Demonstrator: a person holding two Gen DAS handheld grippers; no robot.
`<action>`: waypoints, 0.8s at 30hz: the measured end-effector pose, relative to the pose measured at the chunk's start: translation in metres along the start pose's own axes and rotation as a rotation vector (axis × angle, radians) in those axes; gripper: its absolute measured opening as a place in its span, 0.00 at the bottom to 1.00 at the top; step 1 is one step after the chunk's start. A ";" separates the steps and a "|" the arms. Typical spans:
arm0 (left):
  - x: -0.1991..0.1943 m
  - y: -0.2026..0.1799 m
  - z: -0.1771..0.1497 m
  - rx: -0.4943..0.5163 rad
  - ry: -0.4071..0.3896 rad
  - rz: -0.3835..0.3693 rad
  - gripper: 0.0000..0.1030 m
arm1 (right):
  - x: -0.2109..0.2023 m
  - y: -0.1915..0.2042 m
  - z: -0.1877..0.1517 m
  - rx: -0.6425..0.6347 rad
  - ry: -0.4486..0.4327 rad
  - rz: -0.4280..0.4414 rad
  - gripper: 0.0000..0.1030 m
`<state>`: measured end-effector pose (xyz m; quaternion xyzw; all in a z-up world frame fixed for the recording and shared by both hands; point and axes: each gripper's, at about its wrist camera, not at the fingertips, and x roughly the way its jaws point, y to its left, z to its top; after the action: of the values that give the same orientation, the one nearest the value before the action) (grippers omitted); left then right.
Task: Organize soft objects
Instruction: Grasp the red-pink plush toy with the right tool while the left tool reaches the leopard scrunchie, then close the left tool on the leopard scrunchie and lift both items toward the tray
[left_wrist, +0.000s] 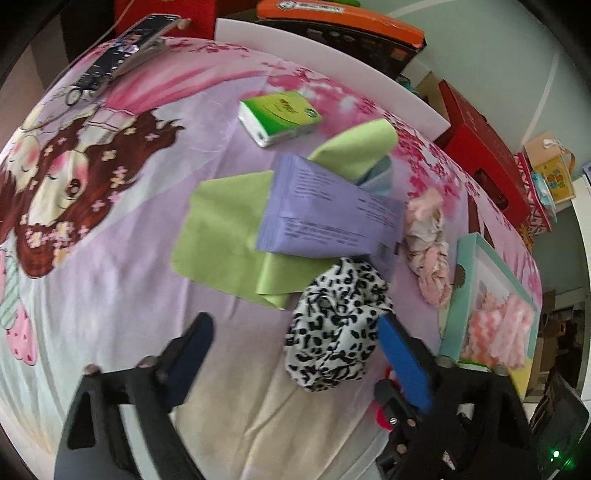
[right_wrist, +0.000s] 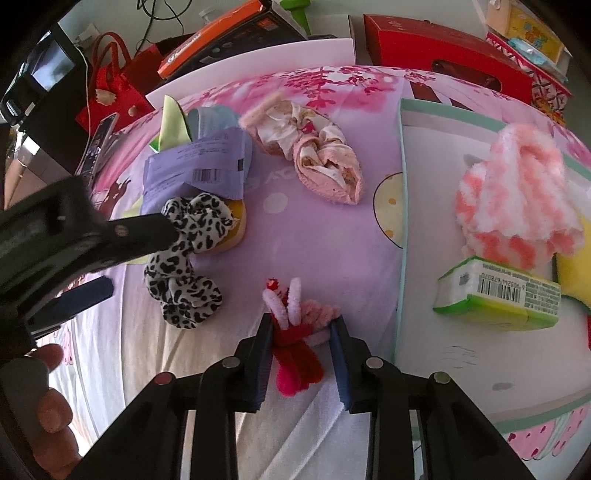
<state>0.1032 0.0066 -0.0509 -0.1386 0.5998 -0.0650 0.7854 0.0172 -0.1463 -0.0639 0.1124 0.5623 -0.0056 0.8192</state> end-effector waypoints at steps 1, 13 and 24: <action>0.003 -0.002 0.000 0.001 0.008 -0.008 0.75 | 0.000 0.001 0.000 0.000 0.000 -0.001 0.30; 0.031 -0.020 -0.001 0.016 0.072 -0.095 0.45 | 0.003 0.006 -0.001 -0.013 0.003 -0.019 0.30; 0.029 -0.022 -0.003 0.034 0.068 -0.129 0.29 | 0.004 0.007 0.001 -0.025 0.005 -0.030 0.30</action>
<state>0.1095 -0.0228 -0.0715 -0.1613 0.6148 -0.1300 0.7610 0.0210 -0.1396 -0.0659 0.0939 0.5662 -0.0106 0.8188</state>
